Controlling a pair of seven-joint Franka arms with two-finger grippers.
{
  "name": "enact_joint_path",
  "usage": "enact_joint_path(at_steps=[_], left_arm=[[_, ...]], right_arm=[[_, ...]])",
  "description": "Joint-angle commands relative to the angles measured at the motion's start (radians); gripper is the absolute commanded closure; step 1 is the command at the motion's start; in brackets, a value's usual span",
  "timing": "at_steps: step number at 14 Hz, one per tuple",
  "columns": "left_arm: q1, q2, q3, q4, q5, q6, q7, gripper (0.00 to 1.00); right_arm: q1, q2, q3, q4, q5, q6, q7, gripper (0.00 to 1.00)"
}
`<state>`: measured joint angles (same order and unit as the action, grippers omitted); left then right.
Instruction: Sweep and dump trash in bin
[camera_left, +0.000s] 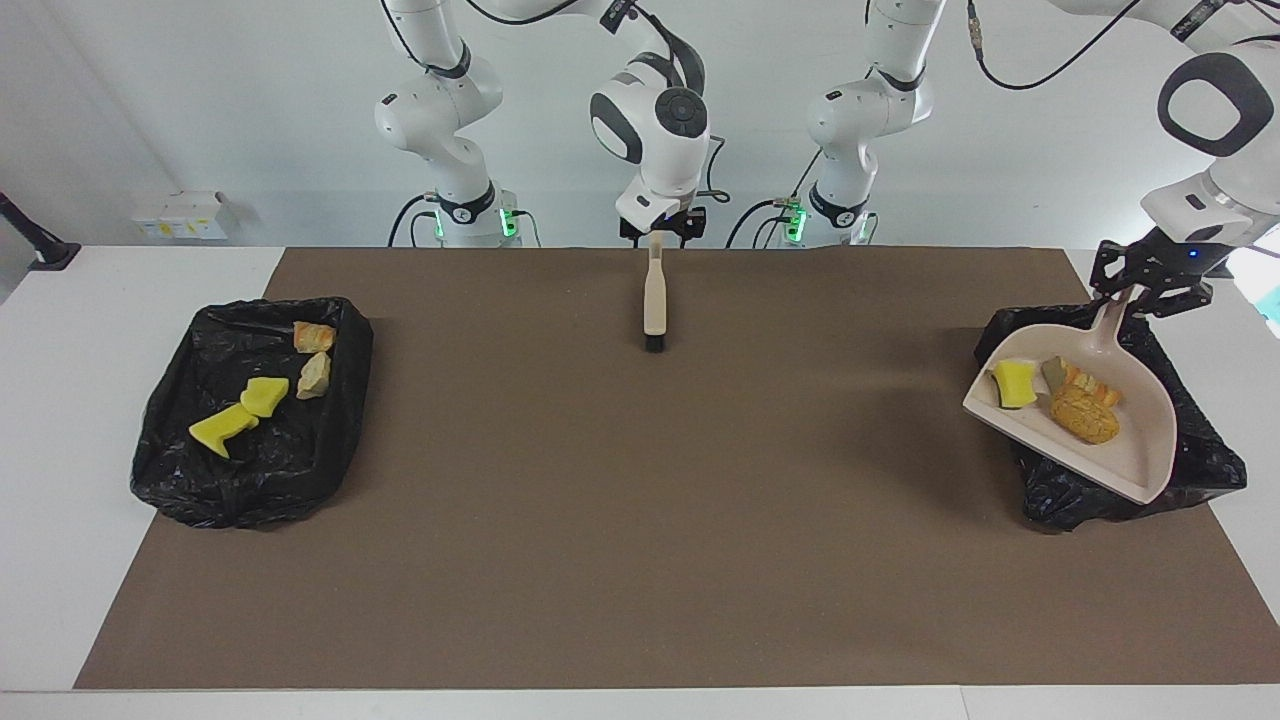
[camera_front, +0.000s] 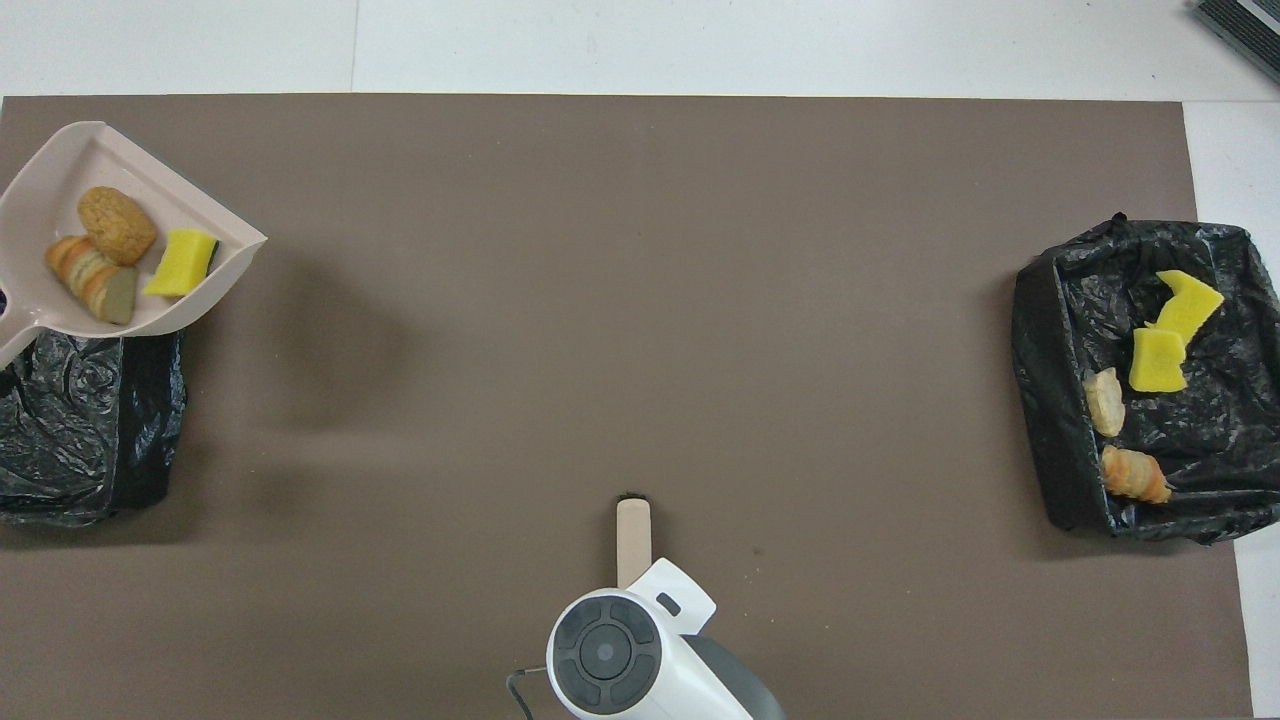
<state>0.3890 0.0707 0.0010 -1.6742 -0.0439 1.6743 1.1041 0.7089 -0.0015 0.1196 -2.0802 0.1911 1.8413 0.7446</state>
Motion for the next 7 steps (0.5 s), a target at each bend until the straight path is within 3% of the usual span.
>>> enact_joint_path(at_steps=[1,7], left_arm=[[0.082,0.047,-0.01,0.108,0.068,-0.074,0.127,1.0],[0.139,0.09,-0.007,0.172,0.306,-0.015,0.477,1.0]], right_arm=[[-0.077,-0.005,0.002,0.109,-0.057,-0.13,-0.092,0.0],[-0.302,-0.005,-0.003,0.345,-0.122,-0.382,-0.406,0.0]])
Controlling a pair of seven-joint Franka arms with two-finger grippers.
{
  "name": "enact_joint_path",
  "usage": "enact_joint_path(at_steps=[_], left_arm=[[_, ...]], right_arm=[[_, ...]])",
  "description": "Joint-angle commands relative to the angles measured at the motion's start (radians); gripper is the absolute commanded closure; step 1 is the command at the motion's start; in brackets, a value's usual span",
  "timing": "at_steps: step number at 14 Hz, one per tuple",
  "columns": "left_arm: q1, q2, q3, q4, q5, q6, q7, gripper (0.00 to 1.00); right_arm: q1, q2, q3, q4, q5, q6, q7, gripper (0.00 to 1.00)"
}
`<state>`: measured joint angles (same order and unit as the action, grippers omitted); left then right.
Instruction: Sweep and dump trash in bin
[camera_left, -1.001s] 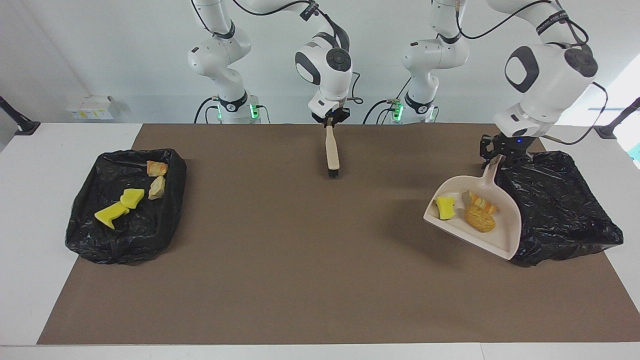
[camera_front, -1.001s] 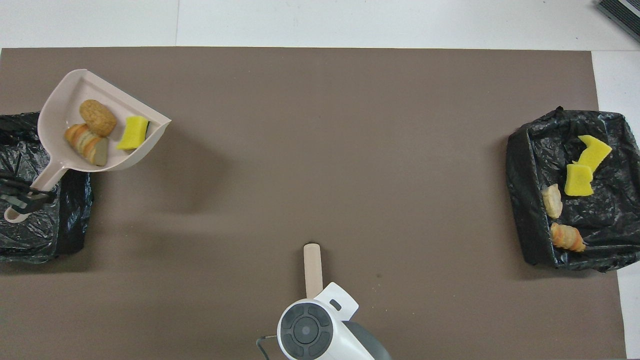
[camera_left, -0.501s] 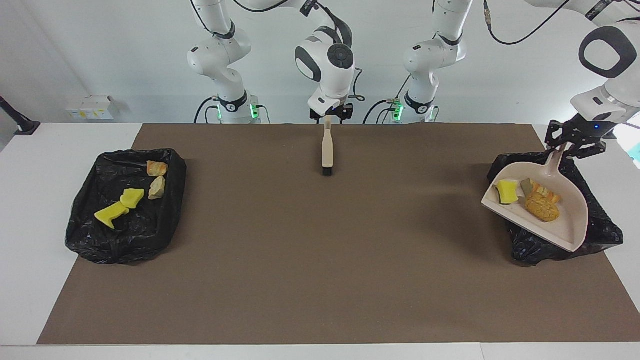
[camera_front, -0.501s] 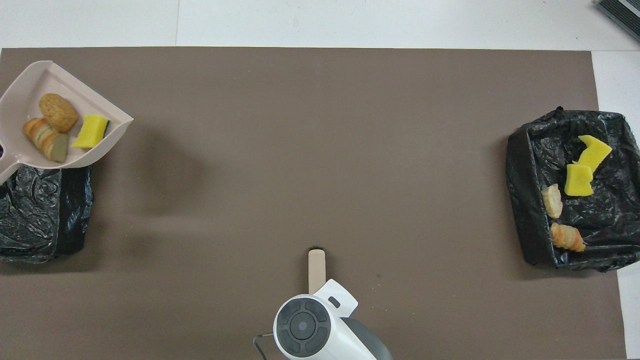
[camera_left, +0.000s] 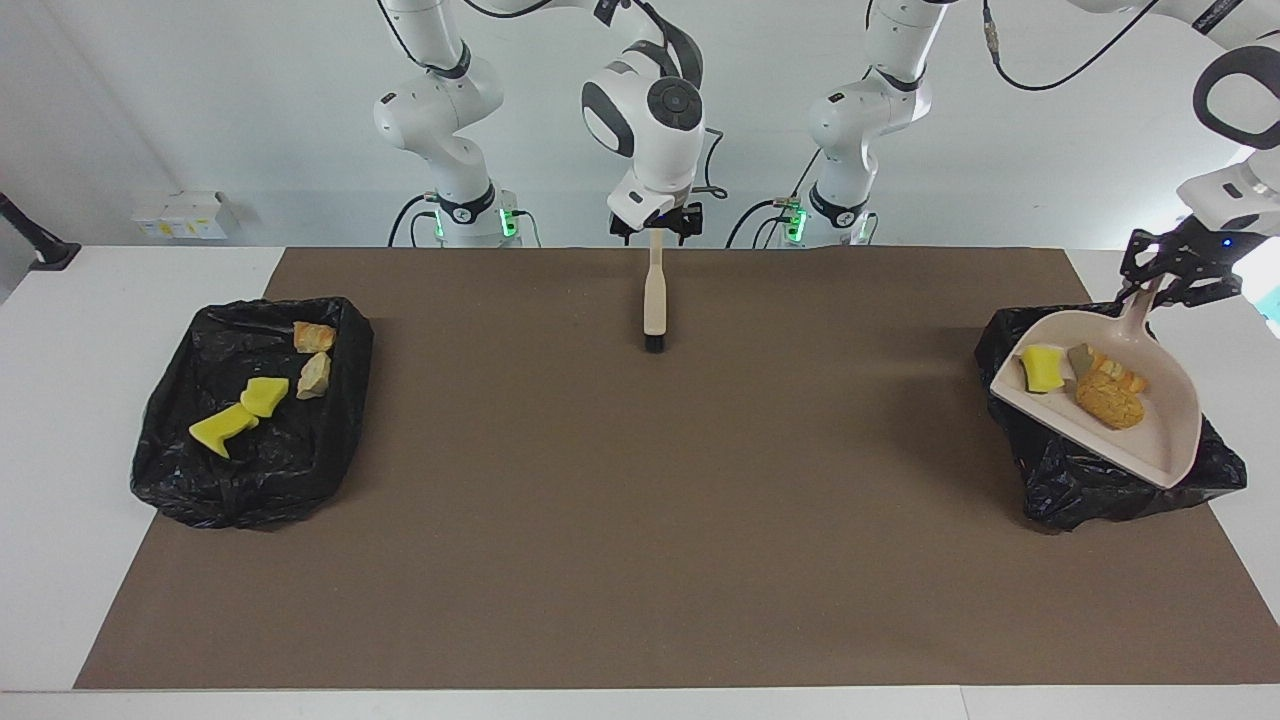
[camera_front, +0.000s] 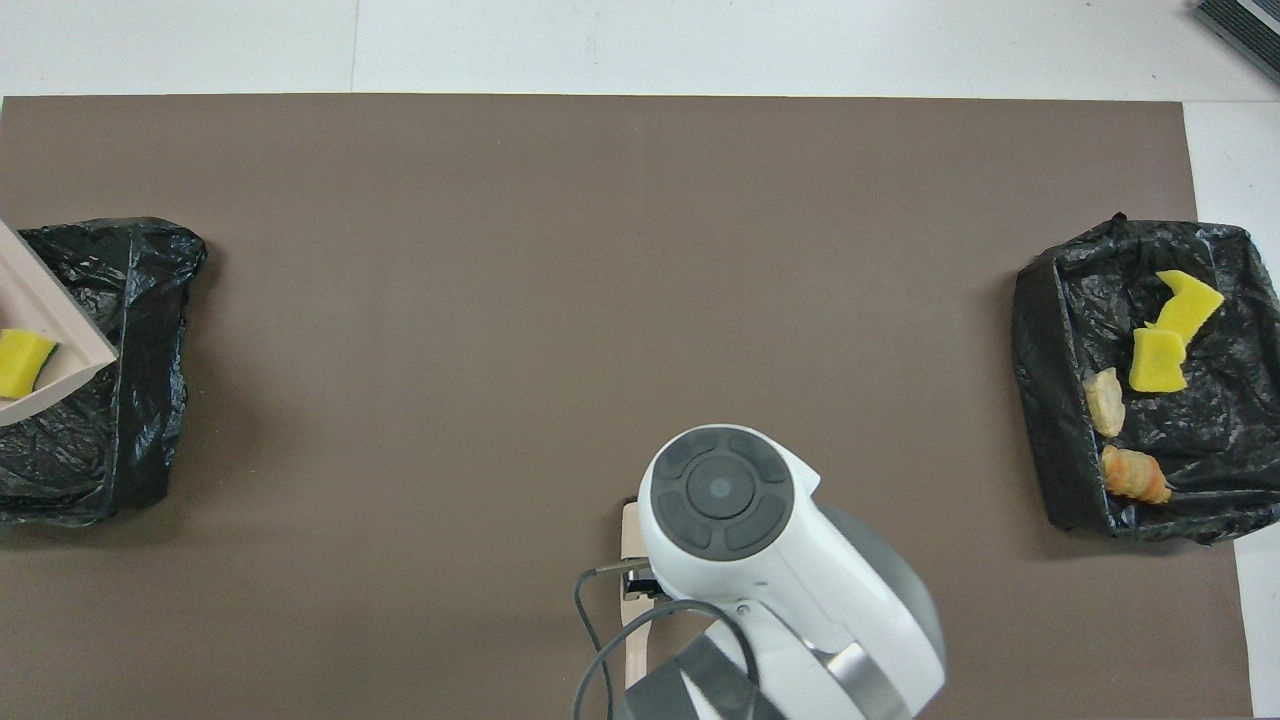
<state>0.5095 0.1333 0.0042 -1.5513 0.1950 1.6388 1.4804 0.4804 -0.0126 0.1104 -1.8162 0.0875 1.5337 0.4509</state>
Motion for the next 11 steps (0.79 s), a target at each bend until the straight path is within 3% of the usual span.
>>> enact_joint_path(at_steps=[1,5,9,11], left_arm=[[0.023,0.028,-0.01,0.05,0.09,0.048,0.131,1.0],[0.018,0.029,-0.01,0.045,0.176,0.137,0.172,1.0],[0.021,0.029,-0.01,0.033,0.196,0.2,0.175,1.0],[0.006,0.02,-0.01,-0.007,0.307,0.272,0.172,1.0]], right_arm=[[-0.113,0.007,-0.001,0.112,-0.022,-0.11,-0.189,0.0],[-0.239,0.007,-0.011,0.221,-0.138,-0.182,-0.424,0.0],[-0.325,0.008,-0.044,0.247,-0.189,-0.201,-0.63,0.0],[-0.364,0.01,-0.064,0.268,-0.2,-0.19,-0.665,0.0]])
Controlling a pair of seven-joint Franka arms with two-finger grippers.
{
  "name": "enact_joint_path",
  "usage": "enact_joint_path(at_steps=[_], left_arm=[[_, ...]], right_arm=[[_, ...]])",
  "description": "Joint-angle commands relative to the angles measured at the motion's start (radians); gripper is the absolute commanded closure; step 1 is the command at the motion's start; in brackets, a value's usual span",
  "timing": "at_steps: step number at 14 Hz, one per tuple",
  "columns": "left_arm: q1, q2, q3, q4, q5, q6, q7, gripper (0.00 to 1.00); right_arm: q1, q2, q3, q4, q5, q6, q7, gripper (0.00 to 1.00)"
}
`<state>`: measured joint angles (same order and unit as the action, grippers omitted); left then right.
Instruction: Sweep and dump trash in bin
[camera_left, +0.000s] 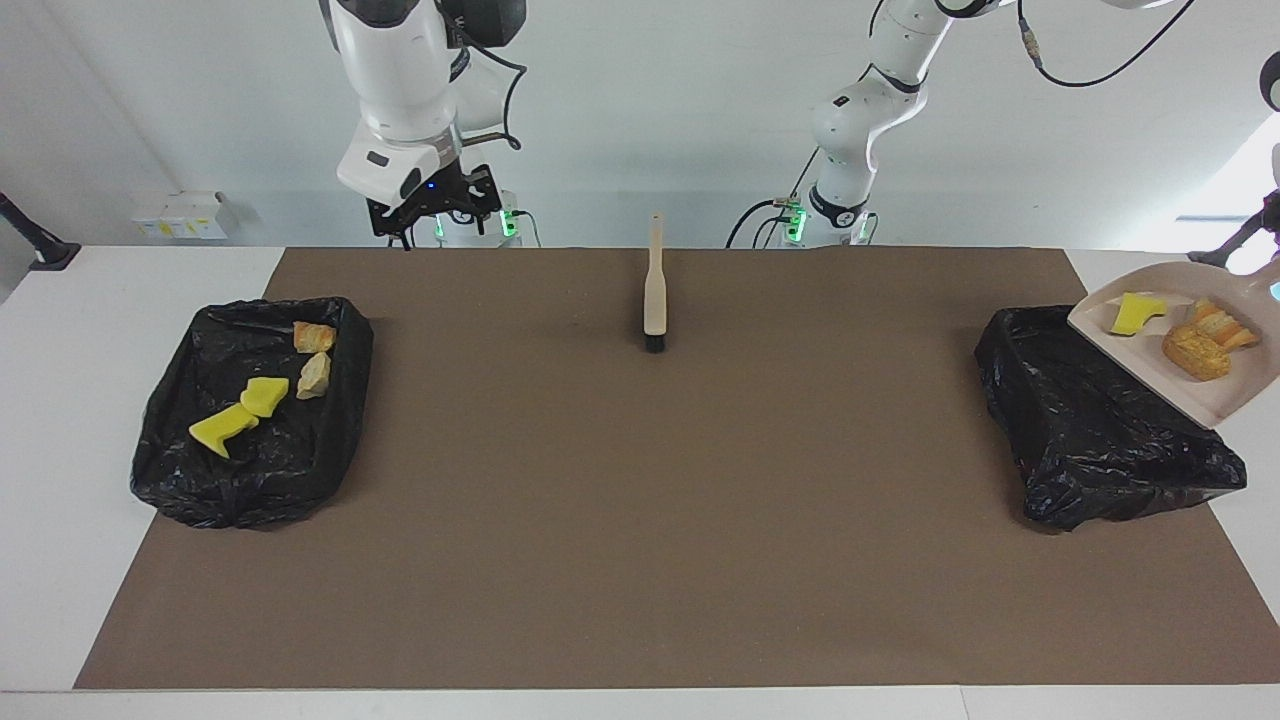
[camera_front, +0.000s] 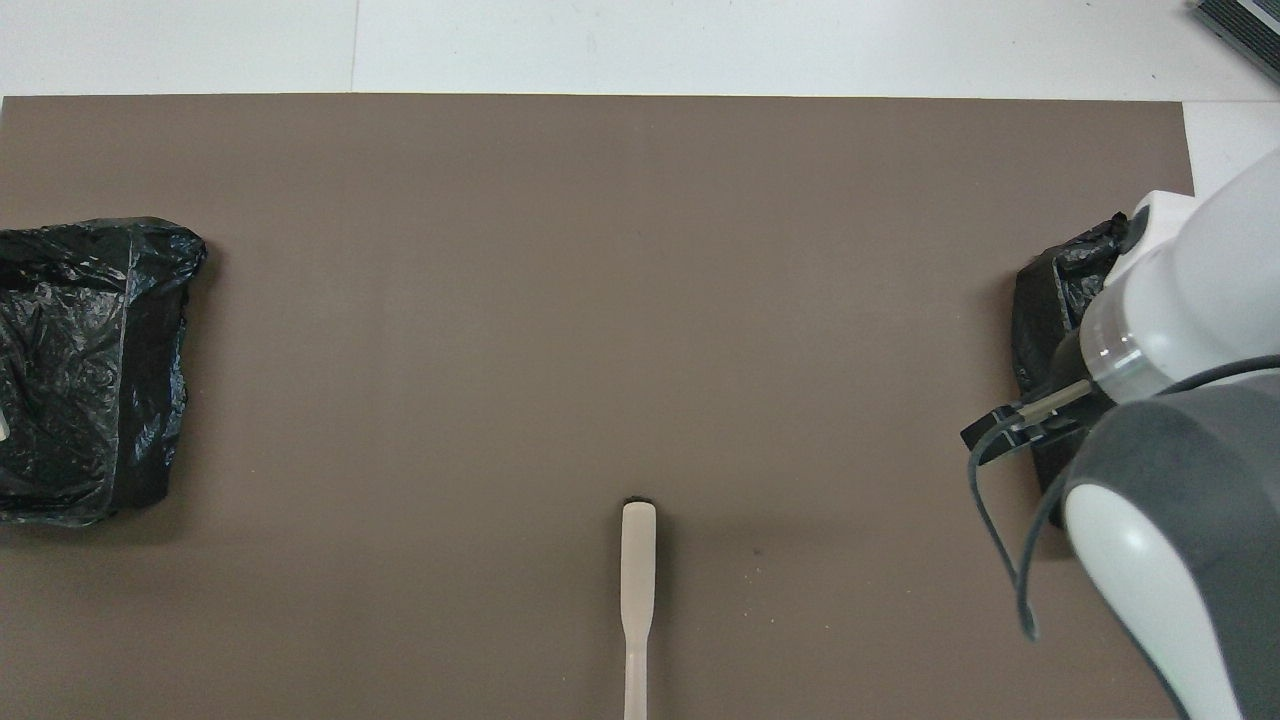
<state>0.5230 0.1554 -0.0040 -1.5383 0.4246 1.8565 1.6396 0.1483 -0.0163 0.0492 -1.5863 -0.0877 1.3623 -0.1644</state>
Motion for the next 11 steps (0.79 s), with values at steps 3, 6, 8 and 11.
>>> enact_joint_path(at_steps=[3,6,8,11], left_arm=[[-0.021,-0.014,-0.002,-0.052,0.106,0.078,0.009,1.0],[-0.075,-0.004,-0.004,-0.06,0.238,0.082,0.012,1.0],[-0.084,0.004,-0.004,-0.054,0.273,0.082,0.013,1.0],[-0.086,0.015,-0.005,-0.052,0.315,0.105,0.013,1.0]], right_arm=[[-0.091,0.018,-0.012,0.072,-0.026,0.01,-0.096,0.0],[-0.177,0.018,-0.015,0.072,-0.026,0.09,-0.15,0.0],[-0.208,0.018,-0.015,0.072,-0.02,0.112,-0.15,0.0],[-0.198,0.013,-0.002,0.072,0.0,0.129,0.042,0.0]])
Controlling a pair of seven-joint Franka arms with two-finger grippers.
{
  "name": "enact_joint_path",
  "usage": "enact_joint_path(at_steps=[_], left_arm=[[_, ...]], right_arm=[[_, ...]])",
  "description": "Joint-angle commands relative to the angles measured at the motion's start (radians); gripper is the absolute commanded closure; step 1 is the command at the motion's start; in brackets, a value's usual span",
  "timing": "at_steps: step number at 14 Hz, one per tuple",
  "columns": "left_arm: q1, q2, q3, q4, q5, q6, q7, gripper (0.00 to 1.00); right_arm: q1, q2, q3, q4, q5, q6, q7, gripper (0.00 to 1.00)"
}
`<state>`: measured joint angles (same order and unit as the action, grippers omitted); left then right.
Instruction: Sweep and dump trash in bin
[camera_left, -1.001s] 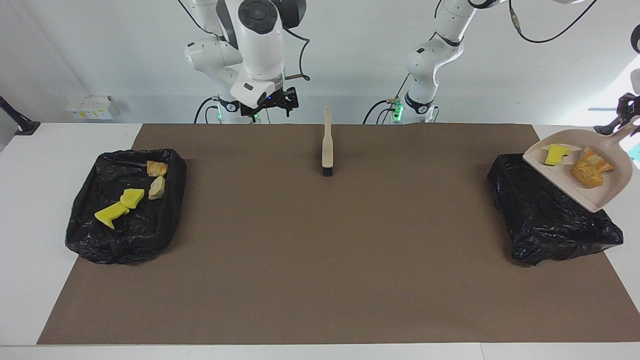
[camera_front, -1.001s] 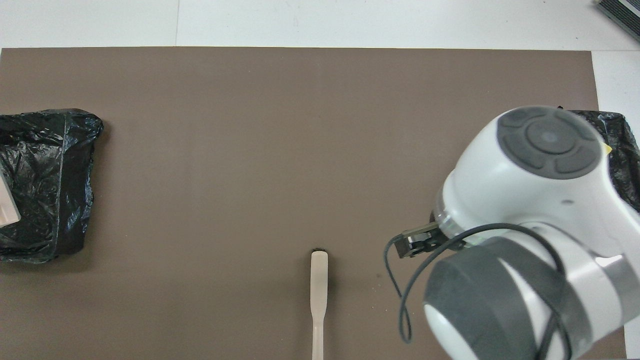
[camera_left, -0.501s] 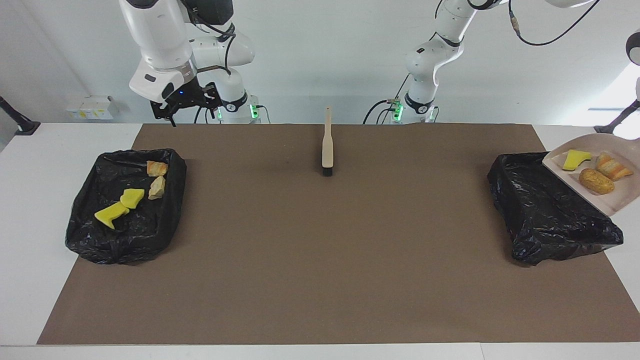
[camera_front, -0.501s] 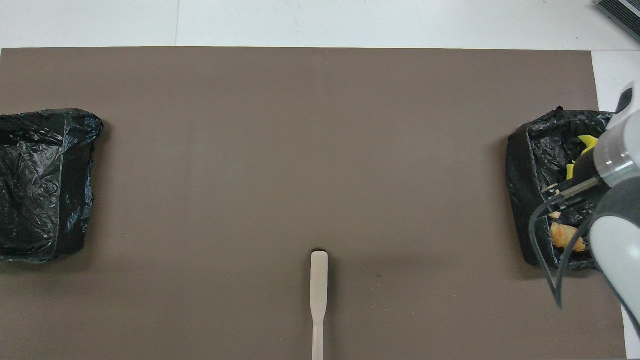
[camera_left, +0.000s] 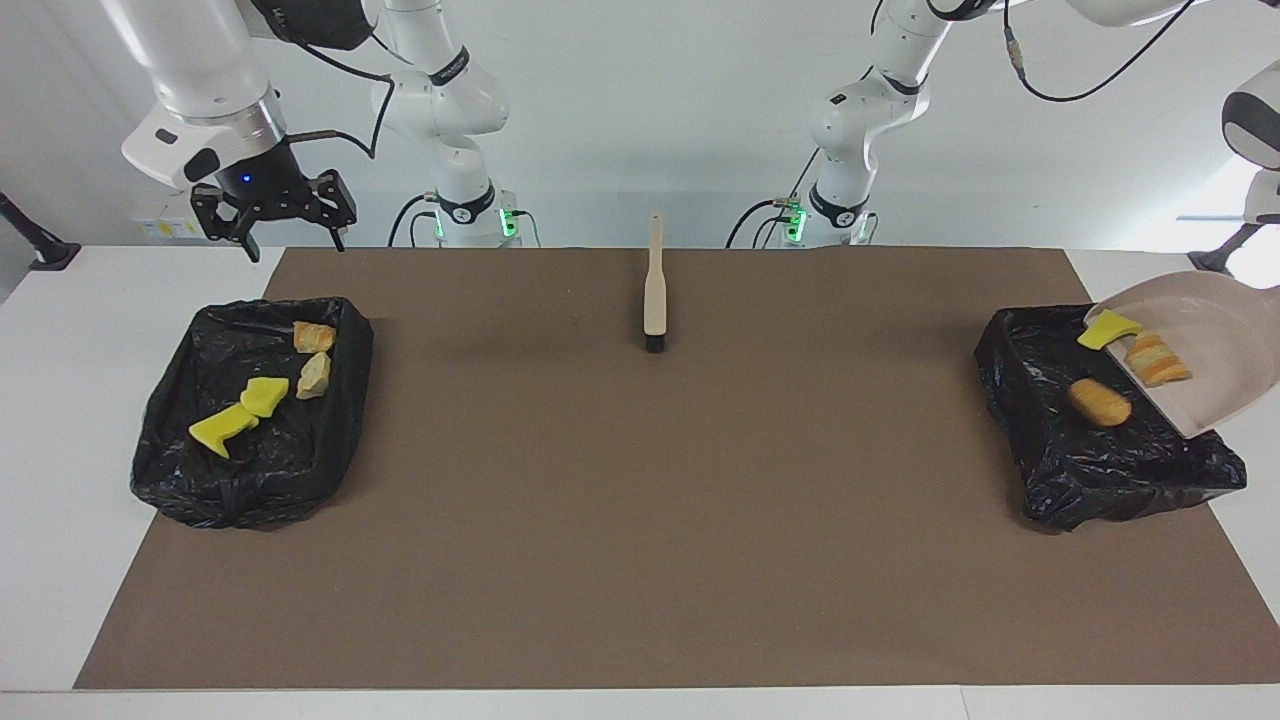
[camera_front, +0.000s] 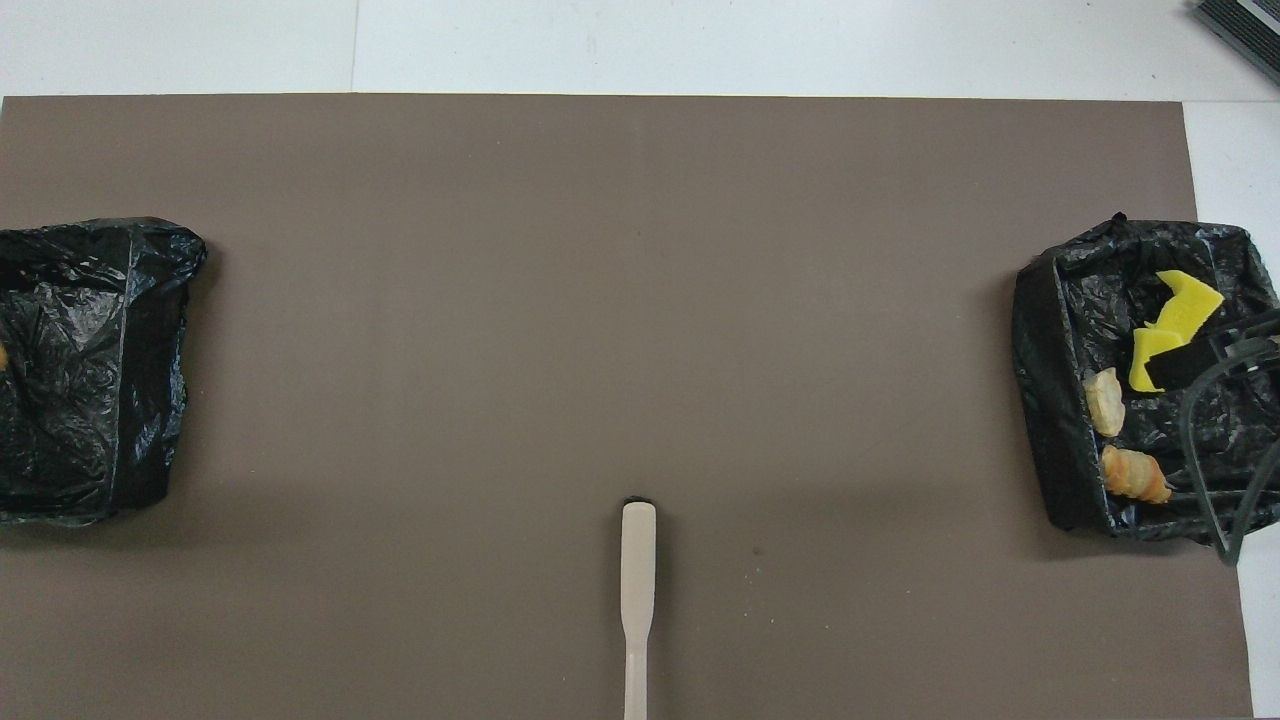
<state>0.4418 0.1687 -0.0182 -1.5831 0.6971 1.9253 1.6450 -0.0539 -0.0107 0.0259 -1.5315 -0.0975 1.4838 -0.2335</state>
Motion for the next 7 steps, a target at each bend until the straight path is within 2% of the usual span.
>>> enact_joint_path(at_steps=[1,7], left_arm=[[-0.005,0.002,0.007,-0.006,0.056,0.053,0.007,1.0],[-0.037,0.023,0.004,0.003,0.087,0.058,0.003,1.0]], right_arm=[[0.012,0.005,0.025,0.016,0.015,0.007,0.153,0.0],[0.012,-0.029,0.023,-0.012,0.041,-0.005,0.206,0.0]])
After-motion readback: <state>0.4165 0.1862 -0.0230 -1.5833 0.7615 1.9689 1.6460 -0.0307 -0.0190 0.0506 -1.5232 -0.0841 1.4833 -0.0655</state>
